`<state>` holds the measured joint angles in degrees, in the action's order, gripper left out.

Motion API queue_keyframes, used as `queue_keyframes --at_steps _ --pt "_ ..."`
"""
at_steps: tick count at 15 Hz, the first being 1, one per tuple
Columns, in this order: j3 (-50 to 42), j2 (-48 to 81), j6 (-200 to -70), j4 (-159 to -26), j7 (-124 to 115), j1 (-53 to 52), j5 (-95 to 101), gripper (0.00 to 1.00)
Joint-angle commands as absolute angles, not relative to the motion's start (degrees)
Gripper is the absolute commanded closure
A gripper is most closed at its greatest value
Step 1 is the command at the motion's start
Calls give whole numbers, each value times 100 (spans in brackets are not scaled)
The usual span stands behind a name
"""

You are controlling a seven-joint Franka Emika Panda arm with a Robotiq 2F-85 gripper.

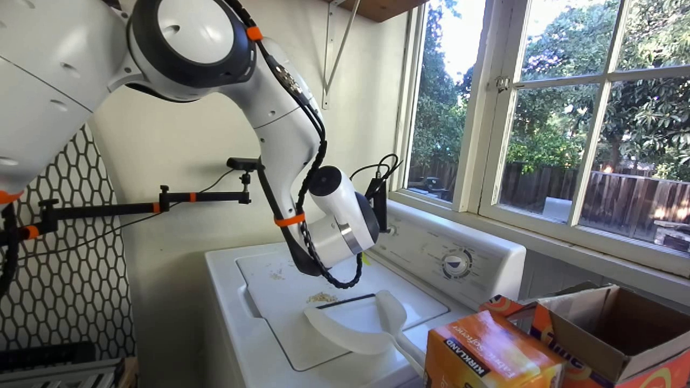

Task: Use the small broom to sweep the objects on the dustpan

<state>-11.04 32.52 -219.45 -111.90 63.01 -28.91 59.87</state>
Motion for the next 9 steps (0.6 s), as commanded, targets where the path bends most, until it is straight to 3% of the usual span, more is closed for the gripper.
queue_keyframes --at_steps 1,2,9 --pt "-1153 3314 -22191 -11031 6415 -2740 6595 93" --pt "-548 3257 -22076 -11029 6605 -2168 6837 93" --pt "62 3320 -22178 -10628 6177 -1347 8483 93"
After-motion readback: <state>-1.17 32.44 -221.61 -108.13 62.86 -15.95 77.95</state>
